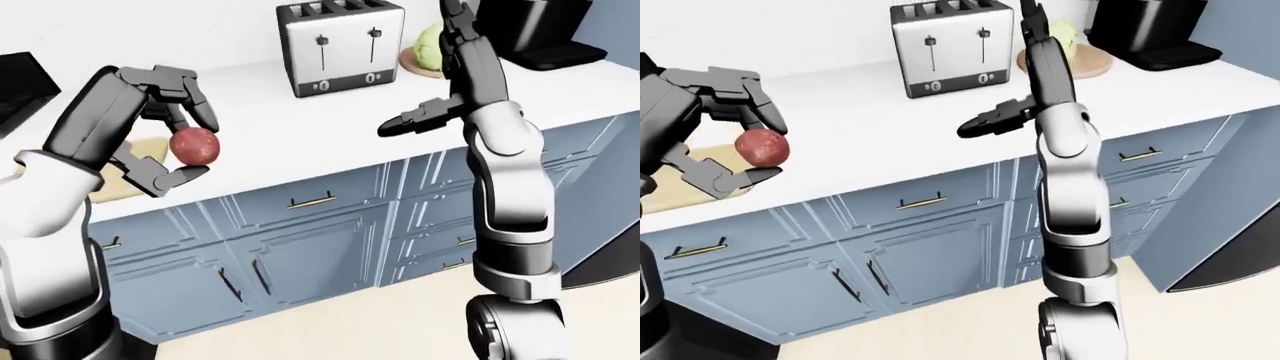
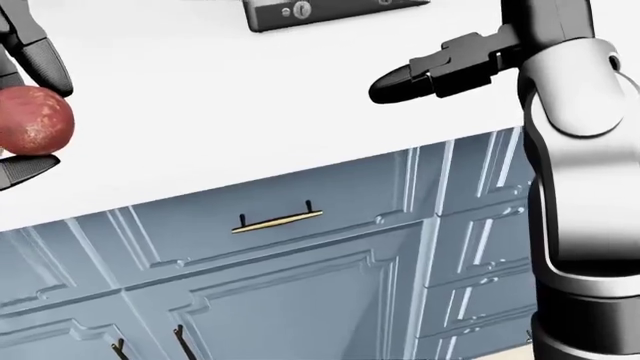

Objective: Place the lettuce and the sweet potato on separate cutting boards.

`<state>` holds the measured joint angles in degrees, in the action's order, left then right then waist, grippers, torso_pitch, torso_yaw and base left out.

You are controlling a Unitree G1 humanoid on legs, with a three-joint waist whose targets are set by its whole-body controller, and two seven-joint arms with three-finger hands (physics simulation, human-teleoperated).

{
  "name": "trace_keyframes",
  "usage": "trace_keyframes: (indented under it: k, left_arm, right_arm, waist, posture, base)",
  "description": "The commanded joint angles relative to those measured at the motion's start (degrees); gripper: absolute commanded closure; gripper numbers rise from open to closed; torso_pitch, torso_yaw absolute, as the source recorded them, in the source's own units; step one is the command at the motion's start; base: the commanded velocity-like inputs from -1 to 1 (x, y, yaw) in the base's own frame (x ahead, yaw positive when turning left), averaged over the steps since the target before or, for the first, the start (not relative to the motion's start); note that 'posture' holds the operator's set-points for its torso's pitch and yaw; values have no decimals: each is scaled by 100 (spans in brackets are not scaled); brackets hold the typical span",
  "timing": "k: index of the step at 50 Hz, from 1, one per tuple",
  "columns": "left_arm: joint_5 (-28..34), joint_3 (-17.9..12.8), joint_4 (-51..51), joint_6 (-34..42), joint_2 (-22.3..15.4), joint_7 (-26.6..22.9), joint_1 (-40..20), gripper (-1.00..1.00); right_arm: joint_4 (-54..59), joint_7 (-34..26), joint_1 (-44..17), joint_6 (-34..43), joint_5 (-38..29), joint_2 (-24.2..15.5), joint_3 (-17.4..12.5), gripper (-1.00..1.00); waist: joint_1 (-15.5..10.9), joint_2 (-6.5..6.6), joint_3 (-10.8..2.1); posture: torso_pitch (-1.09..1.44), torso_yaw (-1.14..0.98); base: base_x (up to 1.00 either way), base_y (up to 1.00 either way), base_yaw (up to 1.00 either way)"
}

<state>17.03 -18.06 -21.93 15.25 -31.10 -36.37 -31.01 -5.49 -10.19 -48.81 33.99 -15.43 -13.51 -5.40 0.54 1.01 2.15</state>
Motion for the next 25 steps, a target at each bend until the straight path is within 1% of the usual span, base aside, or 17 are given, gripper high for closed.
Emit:
trace_keyframes:
  k: [1, 2, 4, 5, 6, 7, 8, 9, 11, 13, 14, 15, 16, 18, 20, 23, 25]
  left_arm:
    - [16, -144, -74, -30, -96, 94, -121, 100]
    - [17, -140, -63, -37, -94, 96, -125, 100]
    - [19, -129, -64, -29, -88, 92, -139, 100]
    - [21, -128, -76, -24, -86, 88, -135, 100]
    - [23, -126, -87, -15, -81, 84, -130, 100]
    - [22, -126, -65, -29, -84, 85, -137, 100]
    - [21, -129, -52, -32, -87, 85, -145, 100]
    - [21, -132, -49, -34, -90, 83, -148, 100]
    - [13, -147, -78, -6, -98, 70, -149, 100]
    - [7, -155, -70, -14, -103, 76, -144, 100]
    - [5, -154, -61, -20, -104, 80, -145, 100]
    - [2, -154, -56, -26, -106, 83, -144, 100]
    - [2, -153, -54, -25, -107, 84, -144, 100]
    - [1, -153, -70, -6, -109, 83, -151, 100]
    - [33, -140, -76, -50, -103, 98, -114, 100]
    - [49, -116, -98, -1, -84, 83, -146, 100]
    - [63, -94, -75, -13, -77, 89, -168, 100]
  right_arm:
    - [-182, 4, -201, -140, 4, -3, 33, -100]
    - [-187, 0, -198, -138, 4, -2, 33, -100]
    - [-200, -12, -191, -137, 2, -3, 34, -100]
    - [-203, -14, -186, -137, -1, -2, 35, -100]
    - [-203, -20, -178, -141, -3, -1, 37, -100]
    - [-202, -22, -182, -141, -4, 1, 38, -100]
    - [-203, -24, -199, -130, -4, 5, 36, -100]
    - [-204, -27, -210, -124, -4, 8, 39, -100]
    - [-200, -21, -230, -118, -2, 17, 38, -100]
    - [-210, -18, -226, -112, 1, 25, 40, -100]
    - [-218, -17, -225, -104, 7, 30, 37, -100]
    - [-228, -11, -227, -90, 19, 35, 28, -100]
    - [-237, -10, -222, -85, 27, 36, 28, -100]
    - [-236, -6, -221, -87, 39, 33, 25, -100]
    - [-232, -1, -215, -102, 56, 25, 19, -100]
    - [-241, 0, -205, -114, 73, 3, 15, -100]
    - [-234, -1, -212, -118, 79, -8, 8, -100]
  waist:
    - [-33, -40, -111]
    - [-19, 40, -104]
    - [15, 246, -111]
    - [36, 414, -142]
    - [46, 679, -220]
    - [4, 476, -177]
    - [18, 504, -102]
    - [16, 463, -69]
    - [24, 312, -98]
    - [31, 179, -58]
    - [37, 160, -57]
    - [16, 85, -16]
    - [8, 159, -18]
    - [5, 209, -62]
    - [-11, 245, -59]
    - [-55, 243, -53]
    - [-93, 219, -59]
  posture:
    - [0, 0]
    - [0, 0]
    - [0, 0]
    - [0, 0]
    - [0, 0]
    - [0, 0]
    - [0, 0]
    - [0, 0]
    - [0, 0]
    - [0, 0]
    - [0, 0]
    - [0, 0]
    - [0, 0]
    - [0, 0]
    - [0, 0]
    - [0, 0]
    - [0, 0]
  base:
    - [0, 63, 0]
    - [0, 62, 0]
    - [0, 64, 0]
    - [0, 63, 0]
    - [0, 63, 0]
    - [0, 63, 0]
    - [0, 63, 0]
    - [0, 62, 0]
    - [0, 59, 0]
    - [0, 51, 0]
    - [0, 36, 0]
    - [0, 0, 0]
    - [0, 0, 0]
    - [0, 0, 0]
    - [0, 0, 0]
    - [0, 0, 0]
    - [0, 0, 0]
